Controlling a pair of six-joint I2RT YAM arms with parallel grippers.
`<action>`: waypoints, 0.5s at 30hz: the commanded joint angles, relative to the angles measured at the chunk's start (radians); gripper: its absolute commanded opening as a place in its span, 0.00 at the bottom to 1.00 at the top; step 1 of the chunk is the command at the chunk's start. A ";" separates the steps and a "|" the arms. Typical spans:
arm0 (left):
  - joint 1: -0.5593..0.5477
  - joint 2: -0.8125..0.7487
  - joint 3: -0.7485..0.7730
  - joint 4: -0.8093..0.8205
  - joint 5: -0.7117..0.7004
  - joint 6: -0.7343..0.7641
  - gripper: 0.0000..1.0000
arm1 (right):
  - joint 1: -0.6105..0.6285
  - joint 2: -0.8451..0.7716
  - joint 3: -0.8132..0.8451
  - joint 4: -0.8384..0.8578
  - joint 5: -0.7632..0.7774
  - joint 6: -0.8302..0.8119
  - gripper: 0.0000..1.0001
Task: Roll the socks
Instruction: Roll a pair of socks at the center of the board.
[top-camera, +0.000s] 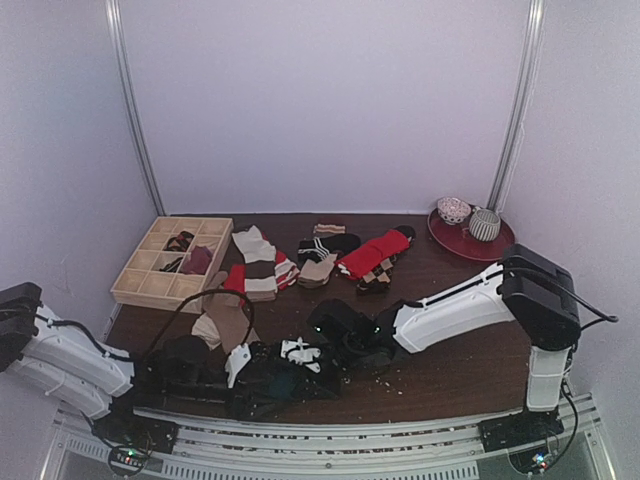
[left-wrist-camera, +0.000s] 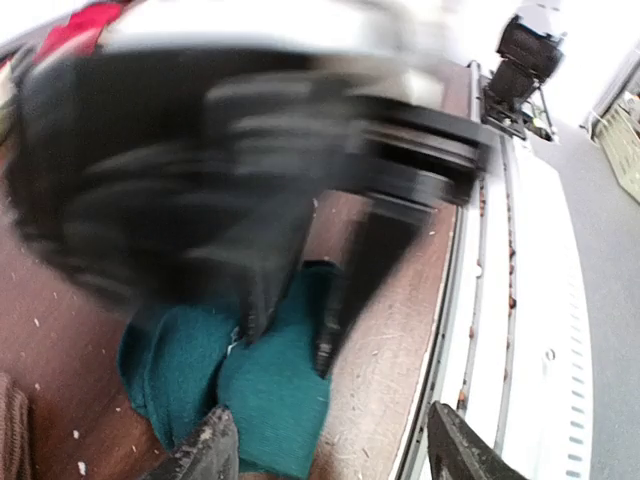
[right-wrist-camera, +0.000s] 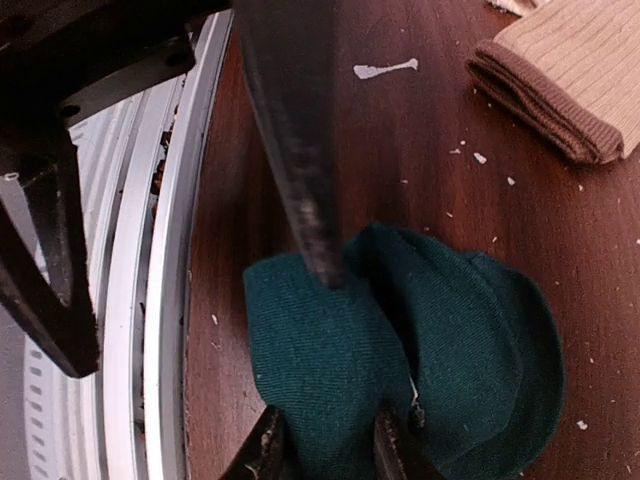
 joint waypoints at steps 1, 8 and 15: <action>-0.021 -0.035 -0.032 0.116 -0.040 0.124 0.64 | -0.058 0.134 0.049 -0.425 -0.161 0.078 0.27; -0.023 0.107 -0.008 0.230 0.020 0.178 0.63 | -0.084 0.190 0.135 -0.523 -0.186 0.093 0.27; -0.024 0.255 0.010 0.287 0.034 0.167 0.56 | -0.088 0.206 0.158 -0.547 -0.163 0.089 0.28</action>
